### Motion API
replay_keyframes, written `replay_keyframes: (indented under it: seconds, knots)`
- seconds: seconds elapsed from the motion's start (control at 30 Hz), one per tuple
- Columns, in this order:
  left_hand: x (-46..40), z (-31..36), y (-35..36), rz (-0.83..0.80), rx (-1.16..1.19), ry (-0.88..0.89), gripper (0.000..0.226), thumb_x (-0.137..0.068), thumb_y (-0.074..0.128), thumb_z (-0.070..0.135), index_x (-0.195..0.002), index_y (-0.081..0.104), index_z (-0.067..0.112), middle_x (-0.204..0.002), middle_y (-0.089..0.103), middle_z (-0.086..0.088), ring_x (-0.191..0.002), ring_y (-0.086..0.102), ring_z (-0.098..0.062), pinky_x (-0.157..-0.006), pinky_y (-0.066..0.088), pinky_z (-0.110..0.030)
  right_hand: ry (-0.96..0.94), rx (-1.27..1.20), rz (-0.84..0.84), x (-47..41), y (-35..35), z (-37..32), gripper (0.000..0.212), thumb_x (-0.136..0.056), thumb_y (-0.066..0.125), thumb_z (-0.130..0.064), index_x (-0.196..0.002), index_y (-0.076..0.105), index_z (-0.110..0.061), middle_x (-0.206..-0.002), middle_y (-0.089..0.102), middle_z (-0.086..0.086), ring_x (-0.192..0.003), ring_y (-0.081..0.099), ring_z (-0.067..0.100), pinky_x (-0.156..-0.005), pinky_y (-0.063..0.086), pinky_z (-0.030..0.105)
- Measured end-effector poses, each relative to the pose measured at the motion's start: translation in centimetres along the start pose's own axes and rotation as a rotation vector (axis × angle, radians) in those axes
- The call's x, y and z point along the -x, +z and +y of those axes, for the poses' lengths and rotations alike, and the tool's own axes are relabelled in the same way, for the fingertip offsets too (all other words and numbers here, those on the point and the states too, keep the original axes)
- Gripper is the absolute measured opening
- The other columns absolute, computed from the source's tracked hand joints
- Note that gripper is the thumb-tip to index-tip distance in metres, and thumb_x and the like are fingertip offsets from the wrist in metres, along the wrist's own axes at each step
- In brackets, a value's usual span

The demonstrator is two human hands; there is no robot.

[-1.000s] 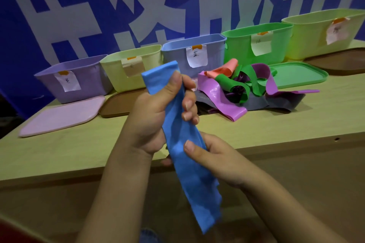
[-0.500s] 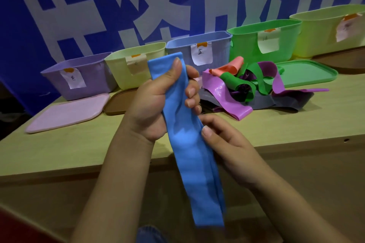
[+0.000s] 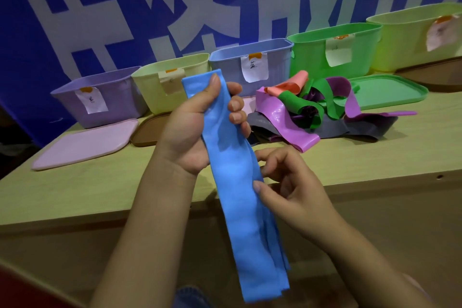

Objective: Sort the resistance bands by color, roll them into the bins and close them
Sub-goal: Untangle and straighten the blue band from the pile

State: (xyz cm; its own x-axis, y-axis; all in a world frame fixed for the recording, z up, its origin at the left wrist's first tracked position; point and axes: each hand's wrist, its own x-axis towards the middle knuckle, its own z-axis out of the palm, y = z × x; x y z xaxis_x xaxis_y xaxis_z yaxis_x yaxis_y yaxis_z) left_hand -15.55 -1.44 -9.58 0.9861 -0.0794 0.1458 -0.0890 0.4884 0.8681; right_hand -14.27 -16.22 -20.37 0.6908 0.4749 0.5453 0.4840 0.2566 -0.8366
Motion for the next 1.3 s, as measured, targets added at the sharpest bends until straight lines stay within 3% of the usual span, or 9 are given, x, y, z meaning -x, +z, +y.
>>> replay_keyframes:
  seconds: [0.1, 0.33, 0.43, 0.57, 0.67, 0.8, 1.07, 1.17, 1.3]
  knots:
    - [0.0, 0.0, 0.1, 0.039, 0.017, 0.017, 0.030, -0.094, 0.038, 0.034, -0.084, 0.054, 0.011, -0.057, 0.049, 0.004, -0.046, 0.049, -0.006, -0.051, 0.049, -0.019, -0.062, 0.044, -0.007, 0.1, 0.0, 0.0, 0.018, -0.076, 0.064, -0.026, -0.081, 0.050, -0.036, -0.106, 0.058, -0.016, -0.098, 0.059, 0.009, -0.065, 0.045, 0.021]
    - [0.0, 0.2, 0.1, 0.091, -0.018, 0.052, 0.033, -0.098, 0.037, 0.034, -0.084, 0.055, 0.010, -0.058, 0.051, 0.003, -0.047, 0.051, -0.007, -0.052, 0.050, -0.020, -0.056, 0.089, -0.007, 0.0, -0.4, 0.3, 0.002, -0.078, 0.060, -0.024, -0.079, 0.060, -0.022, -0.108, 0.059, -0.008, -0.108, 0.058, 0.014, -0.075, 0.052, 0.040]
    - [0.0, 0.5, 0.0, 0.097, -0.033, 0.068, 0.033, -0.098, 0.037, 0.034, -0.084, 0.055, 0.010, -0.057, 0.051, 0.002, -0.046, 0.050, -0.008, -0.052, 0.050, -0.020, 0.018, -0.005, -0.044, 0.0, -0.5, 0.4, 0.023, -0.085, 0.052, -0.032, -0.082, 0.066, -0.014, -0.102, 0.064, -0.001, -0.099, 0.061, 0.015, -0.080, 0.049, 0.030]
    - [0.0, 0.8, -0.1, 0.105, -0.041, 0.082, 0.033, -0.099, 0.036, 0.034, -0.085, 0.055, 0.009, -0.058, 0.051, 0.002, -0.047, 0.051, -0.008, -0.052, 0.050, -0.022, 0.136, -0.096, -0.030, 0.2, -0.1, -0.1, 0.045, -0.081, 0.054, -0.058, -0.079, 0.061, -0.014, -0.088, 0.058, 0.018, -0.077, 0.053, 0.031, -0.069, 0.040, 0.035]
    - [-0.1, 0.7, -0.1, 0.104, -0.054, 0.082, 0.033, -0.099, 0.036, 0.034, -0.085, 0.054, 0.009, -0.058, 0.051, 0.002, -0.047, 0.051, -0.009, -0.052, 0.050, -0.021, 0.077, -0.004, -0.003, 0.3, 0.5, -0.8, 0.028, -0.080, 0.065, -0.038, -0.071, 0.055, -0.013, -0.067, 0.053, -0.004, -0.062, 0.047, 0.009, -0.058, 0.037, 0.018]
    - [-0.3, 0.7, -0.5, 0.108, -0.067, 0.088, 0.033, -0.099, 0.036, 0.034, -0.086, 0.054, 0.009, -0.058, 0.052, 0.002, -0.048, 0.052, -0.009, -0.053, 0.050, -0.022, 0.104, 0.025, 0.058, 0.5, 0.5, -1.2, 0.022, -0.084, 0.059, -0.028, -0.068, 0.050, -0.017, -0.063, 0.042, 0.003, -0.059, 0.040, 0.008, -0.053, 0.032, 0.019]
    - [-0.3, 0.5, -0.4, 0.072, -0.069, 0.080, 0.035, -0.100, 0.033, 0.035, -0.085, 0.053, 0.010, -0.058, 0.051, 0.003, -0.048, 0.051, -0.008, -0.052, 0.049, -0.021, 0.083, 0.226, 0.270, 1.4, 2.2, 1.0, 0.022, -0.084, 0.058, -0.038, -0.074, 0.047, -0.022, -0.059, 0.045, -0.007, -0.050, 0.037, 0.004, -0.048, 0.029, 0.015]
    - [-0.3, 0.5, -0.6, 0.068, -0.045, 0.079, 0.036, -0.100, 0.032, 0.034, -0.085, 0.053, 0.009, -0.058, 0.051, 0.002, -0.048, 0.051, -0.008, -0.051, 0.048, -0.020, 0.102, 0.093, 0.335, 1.6, 2.8, 1.5, 0.020, -0.080, 0.063, -0.040, -0.090, 0.046, -0.040, -0.057, 0.049, -0.002, -0.048, 0.040, 0.005, -0.048, 0.032, 0.018]
    - [-0.2, 0.7, -0.8, 0.036, -0.028, 0.076, 0.036, -0.100, 0.031, 0.035, -0.087, 0.053, 0.010, -0.058, 0.050, 0.003, -0.046, 0.048, -0.006, -0.048, 0.047, -0.020, 0.187, -0.041, 0.144, 1.4, 2.6, 1.7, 0.023, -0.072, 0.060, -0.052, -0.089, 0.057, -0.037, -0.057, 0.050, -0.004, -0.053, 0.046, 0.010, -0.050, 0.036, 0.022]
